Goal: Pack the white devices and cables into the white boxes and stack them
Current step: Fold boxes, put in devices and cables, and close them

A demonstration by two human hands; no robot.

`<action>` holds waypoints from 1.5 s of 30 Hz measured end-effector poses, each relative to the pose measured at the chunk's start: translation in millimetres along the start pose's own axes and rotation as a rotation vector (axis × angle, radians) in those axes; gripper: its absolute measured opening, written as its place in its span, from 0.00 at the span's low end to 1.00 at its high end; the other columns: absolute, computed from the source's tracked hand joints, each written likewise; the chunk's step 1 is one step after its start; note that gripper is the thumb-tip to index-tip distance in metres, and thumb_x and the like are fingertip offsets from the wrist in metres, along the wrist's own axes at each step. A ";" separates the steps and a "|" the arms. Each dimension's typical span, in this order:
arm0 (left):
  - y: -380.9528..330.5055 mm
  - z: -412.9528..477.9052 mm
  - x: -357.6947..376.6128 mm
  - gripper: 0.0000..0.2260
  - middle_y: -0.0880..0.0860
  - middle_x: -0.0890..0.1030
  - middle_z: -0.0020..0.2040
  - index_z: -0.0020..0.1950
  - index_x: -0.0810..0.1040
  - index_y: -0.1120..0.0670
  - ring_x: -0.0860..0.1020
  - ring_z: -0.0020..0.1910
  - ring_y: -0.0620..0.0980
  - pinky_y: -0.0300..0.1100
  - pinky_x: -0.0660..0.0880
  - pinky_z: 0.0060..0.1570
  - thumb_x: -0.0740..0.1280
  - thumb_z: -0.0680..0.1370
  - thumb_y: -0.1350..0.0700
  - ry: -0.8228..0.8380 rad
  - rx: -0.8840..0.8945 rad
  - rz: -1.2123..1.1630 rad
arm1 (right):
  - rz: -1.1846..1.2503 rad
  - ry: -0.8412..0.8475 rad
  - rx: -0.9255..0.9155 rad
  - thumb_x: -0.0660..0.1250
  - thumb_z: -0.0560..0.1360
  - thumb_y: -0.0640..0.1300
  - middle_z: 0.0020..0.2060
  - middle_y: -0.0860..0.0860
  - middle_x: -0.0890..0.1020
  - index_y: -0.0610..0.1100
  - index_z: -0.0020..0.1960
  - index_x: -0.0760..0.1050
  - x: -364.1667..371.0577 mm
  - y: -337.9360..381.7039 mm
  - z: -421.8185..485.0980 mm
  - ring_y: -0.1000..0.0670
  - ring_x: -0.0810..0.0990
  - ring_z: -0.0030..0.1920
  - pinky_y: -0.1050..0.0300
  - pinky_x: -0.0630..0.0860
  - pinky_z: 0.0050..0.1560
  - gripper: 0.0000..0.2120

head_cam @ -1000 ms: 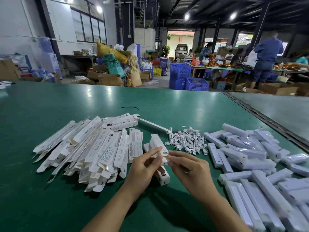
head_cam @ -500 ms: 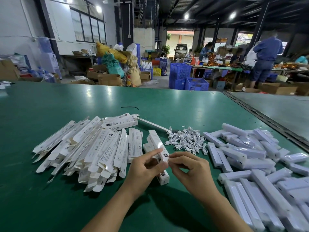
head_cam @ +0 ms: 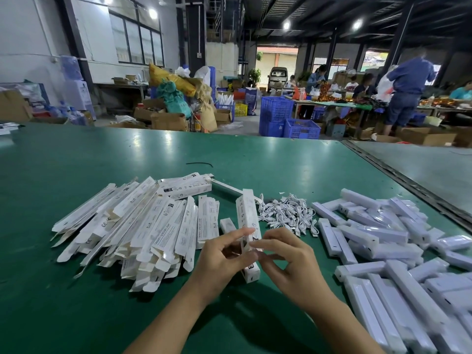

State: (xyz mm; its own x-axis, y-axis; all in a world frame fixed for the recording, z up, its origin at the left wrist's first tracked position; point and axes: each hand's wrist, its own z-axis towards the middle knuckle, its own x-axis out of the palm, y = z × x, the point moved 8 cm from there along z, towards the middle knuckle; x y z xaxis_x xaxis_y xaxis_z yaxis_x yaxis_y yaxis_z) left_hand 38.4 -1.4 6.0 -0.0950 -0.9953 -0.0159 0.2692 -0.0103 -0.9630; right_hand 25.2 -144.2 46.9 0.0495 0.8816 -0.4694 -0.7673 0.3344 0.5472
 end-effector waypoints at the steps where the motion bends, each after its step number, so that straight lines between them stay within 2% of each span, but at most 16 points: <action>1: -1.1 0.1 -0.6 0.20 0.49 0.86 0.50 0.57 0.83 0.38 0.83 0.53 0.46 0.37 0.79 0.51 0.79 0.66 0.43 0.003 -0.002 -0.013 | 0.026 -0.005 0.027 0.72 0.75 0.41 0.49 0.53 0.78 0.45 0.52 0.84 -0.8 -1.4 0.1 0.54 0.81 0.47 0.64 0.80 0.44 0.07; 4: -3.3 -0.2 -0.9 0.25 0.50 0.86 0.51 0.56 0.84 0.39 0.84 0.54 0.49 0.39 0.79 0.52 0.80 0.61 0.37 0.021 0.008 -0.025 | 0.044 -0.054 0.054 0.73 0.72 0.44 0.48 0.50 0.79 0.42 0.47 0.85 -5.4 -1.4 1.6 0.54 0.82 0.46 0.63 0.81 0.41 0.07; 6: -4.2 -0.6 2.7 0.26 0.53 0.86 0.49 0.57 0.84 0.41 0.84 0.51 0.49 0.40 0.79 0.51 0.81 0.61 0.39 0.061 0.024 -0.039 | 0.036 -0.056 0.025 0.74 0.71 0.42 0.50 0.48 0.81 0.40 0.45 0.84 -6.1 2.2 2.5 0.55 0.83 0.46 0.63 0.81 0.41 0.06; 9: -2.5 0.9 2.0 0.23 0.53 0.85 0.45 0.57 0.83 0.44 0.83 0.47 0.48 0.43 0.79 0.50 0.81 0.64 0.43 0.062 0.030 -0.029 | -0.046 -0.055 -0.039 0.72 0.73 0.40 0.50 0.49 0.83 0.38 0.47 0.84 -6.5 8.9 3.4 0.58 0.83 0.47 0.66 0.80 0.45 0.07; 12: 0.1 1.8 -1.1 0.22 0.53 0.84 0.43 0.56 0.84 0.46 0.81 0.44 0.48 0.46 0.80 0.50 0.79 0.65 0.41 0.032 0.024 -0.025 | -0.135 -0.079 -0.089 0.69 0.75 0.41 0.48 0.49 0.85 0.38 0.49 0.84 -6.3 13.6 3.7 0.56 0.83 0.47 0.64 0.79 0.49 0.08; 15: 1.2 1.7 -2.2 0.19 0.59 0.83 0.43 0.55 0.84 0.46 0.80 0.44 0.49 0.49 0.80 0.51 0.79 0.66 0.43 0.029 0.018 -0.008 | -0.160 -0.093 -0.127 0.70 0.74 0.38 0.46 0.48 0.85 0.37 0.48 0.84 -5.3 14.4 4.1 0.56 0.83 0.46 0.62 0.80 0.49 0.06; 18: 2.2 1.2 -1.1 0.18 0.53 0.82 0.39 0.55 0.84 0.46 0.80 0.41 0.47 0.43 0.80 0.47 0.78 0.67 0.44 0.039 0.016 0.006 | -0.133 -0.094 -0.132 0.70 0.75 0.37 0.47 0.49 0.84 0.38 0.48 0.83 -6.5 11.8 3.2 0.57 0.82 0.47 0.61 0.80 0.49 0.05; 21: -0.4 2.6 -3.4 0.16 0.46 0.78 0.35 0.54 0.83 0.46 0.77 0.37 0.46 0.40 0.78 0.44 0.77 0.69 0.45 0.022 0.031 -0.011 | -0.038 -0.058 -0.089 0.68 0.77 0.39 0.53 0.52 0.83 0.40 0.53 0.83 -5.0 7.4 1.2 0.58 0.82 0.53 0.61 0.79 0.53 0.08; 25: -2.8 3.3 -6.3 0.15 0.51 0.72 0.34 0.53 0.83 0.47 0.72 0.36 0.51 0.43 0.73 0.43 0.75 0.70 0.43 0.018 0.049 0.018 | -0.003 -0.025 -0.052 0.72 0.74 0.42 0.54 0.52 0.82 0.41 0.54 0.84 -0.1 4.7 1.4 0.57 0.82 0.54 0.55 0.81 0.52 0.10; 28: -8.4 2.2 -4.3 0.12 0.52 0.74 0.34 0.53 0.82 0.45 0.73 0.35 0.50 0.43 0.73 0.40 0.71 0.73 0.42 -0.006 0.094 0.043 | 0.025 -0.024 -0.008 0.73 0.73 0.40 0.57 0.54 0.81 0.43 0.58 0.82 0.4 1.0 1.4 0.54 0.82 0.56 0.55 0.81 0.52 0.13; 31: -11.5 4.3 -7.5 0.11 0.54 0.76 0.37 0.50 0.83 0.49 0.74 0.35 0.50 0.44 0.75 0.37 0.69 0.75 0.44 -0.055 0.074 -0.183 | -0.006 0.055 0.031 0.69 0.72 0.37 0.68 0.57 0.72 0.51 0.68 0.72 3.8 -5.2 -1.1 0.56 0.79 0.57 0.63 0.76 0.55 0.26; 34: -12.9 6.5 -6.5 0.15 0.55 0.74 0.34 0.52 0.82 0.52 0.72 0.32 0.49 0.41 0.72 0.33 0.65 0.76 0.43 0.022 0.006 -0.480 | -0.191 0.003 0.107 0.73 0.72 0.38 0.71 0.59 0.65 0.56 0.72 0.62 -2.8 -20.2 -1.1 0.59 0.78 0.46 0.69 0.73 0.49 0.35; 37: -8.1 8.6 -8.7 0.17 0.53 0.69 0.30 0.54 0.79 0.56 0.67 0.28 0.47 0.39 0.68 0.30 0.62 0.79 0.43 0.030 -0.071 -0.602 | -0.285 -0.111 0.252 0.74 0.73 0.45 0.69 0.56 0.68 0.52 0.70 0.69 -18.7 -35.6 -0.7 0.54 0.78 0.34 0.62 0.76 0.45 0.28; 40: 3.5 10.1 -16.5 0.26 0.50 0.65 0.27 0.59 0.76 0.64 0.64 0.26 0.45 0.37 0.65 0.27 0.57 0.80 0.42 -0.039 -0.137 -0.527 | -0.337 -0.085 0.327 0.73 0.73 0.48 0.60 0.55 0.77 0.50 0.64 0.77 -25.2 -44.3 -0.2 0.55 0.75 0.29 0.55 0.78 0.44 0.20; 43: 6.5 10.5 -21.4 0.33 0.48 0.65 0.29 0.56 0.77 0.59 0.63 0.27 0.44 0.36 0.65 0.28 0.62 0.72 0.31 -0.069 -0.123 -0.555 | -0.295 -0.057 0.332 0.75 0.71 0.53 0.51 0.57 0.80 0.50 0.59 0.81 -24.8 -45.1 0.1 0.61 0.75 0.33 0.61 0.74 0.42 0.18; 45: 7.6 10.8 -18.7 0.34 0.48 0.69 0.32 0.55 0.79 0.57 0.66 0.30 0.44 0.36 0.68 0.30 0.72 0.65 0.30 -0.044 -0.106 -0.578 | -0.197 -0.008 0.327 0.72 0.69 0.58 0.47 0.59 0.81 0.50 0.58 0.82 -17.9 -41.4 1.1 0.62 0.77 0.37 0.70 0.70 0.40 0.20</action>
State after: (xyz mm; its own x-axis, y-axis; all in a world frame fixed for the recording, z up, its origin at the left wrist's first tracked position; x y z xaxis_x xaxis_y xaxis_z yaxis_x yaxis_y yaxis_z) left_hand 52.6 16.1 1.9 -0.1578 -0.8339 0.5289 0.0884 -0.5454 -0.8335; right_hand 56.7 -173.4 33.4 0.1815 0.7921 -0.5828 -0.4979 0.5851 0.6402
